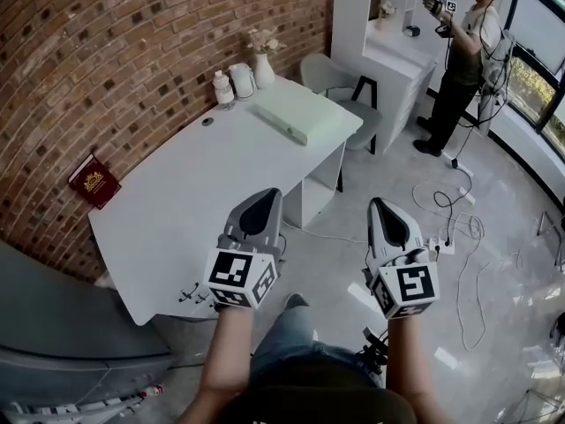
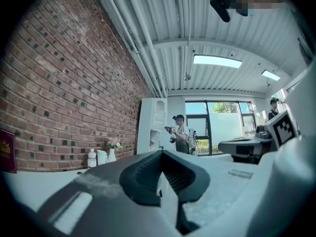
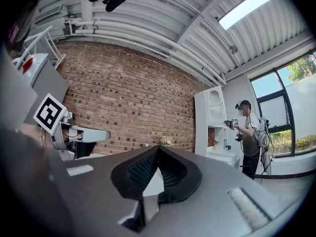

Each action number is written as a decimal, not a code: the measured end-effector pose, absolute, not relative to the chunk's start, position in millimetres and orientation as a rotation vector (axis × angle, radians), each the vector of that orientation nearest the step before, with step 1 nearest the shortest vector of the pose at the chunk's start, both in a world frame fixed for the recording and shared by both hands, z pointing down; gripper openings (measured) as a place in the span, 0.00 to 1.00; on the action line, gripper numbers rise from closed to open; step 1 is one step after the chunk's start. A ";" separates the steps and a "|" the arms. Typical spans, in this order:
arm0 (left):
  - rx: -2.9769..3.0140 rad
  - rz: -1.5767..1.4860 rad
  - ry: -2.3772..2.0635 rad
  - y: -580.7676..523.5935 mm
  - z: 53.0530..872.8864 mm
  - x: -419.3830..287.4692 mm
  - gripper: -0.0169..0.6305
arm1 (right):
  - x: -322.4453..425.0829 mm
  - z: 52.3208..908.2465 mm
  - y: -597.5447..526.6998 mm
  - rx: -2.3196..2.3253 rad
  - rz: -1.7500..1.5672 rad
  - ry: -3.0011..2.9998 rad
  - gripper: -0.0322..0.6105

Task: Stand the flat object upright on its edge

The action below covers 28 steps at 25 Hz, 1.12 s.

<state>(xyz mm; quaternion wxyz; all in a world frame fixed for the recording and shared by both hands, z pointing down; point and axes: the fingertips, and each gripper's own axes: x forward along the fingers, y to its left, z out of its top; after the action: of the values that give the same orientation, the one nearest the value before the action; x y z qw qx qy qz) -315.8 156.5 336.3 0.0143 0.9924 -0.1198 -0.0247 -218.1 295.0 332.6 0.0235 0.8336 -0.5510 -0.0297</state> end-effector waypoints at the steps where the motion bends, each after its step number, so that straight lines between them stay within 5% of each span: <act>1: 3.091 -0.074 -0.376 153.4 337.3 -311.0 0.02 | -213.9 333.6 291.8 2.576 -0.094 -1.711 0.05; 28: 2.999 -0.059 -0.489 -44.8 351.4 -88.2 0.02 | 10.2 340.5 95.9 2.465 -0.067 -1.784 0.05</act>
<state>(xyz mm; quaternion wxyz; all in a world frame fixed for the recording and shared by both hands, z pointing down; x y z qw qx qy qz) -88.2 -44.8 351.4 0.0513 0.9855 -0.1608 -0.0195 10.2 95.9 340.5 0.0491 0.8090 -0.5853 -0.0218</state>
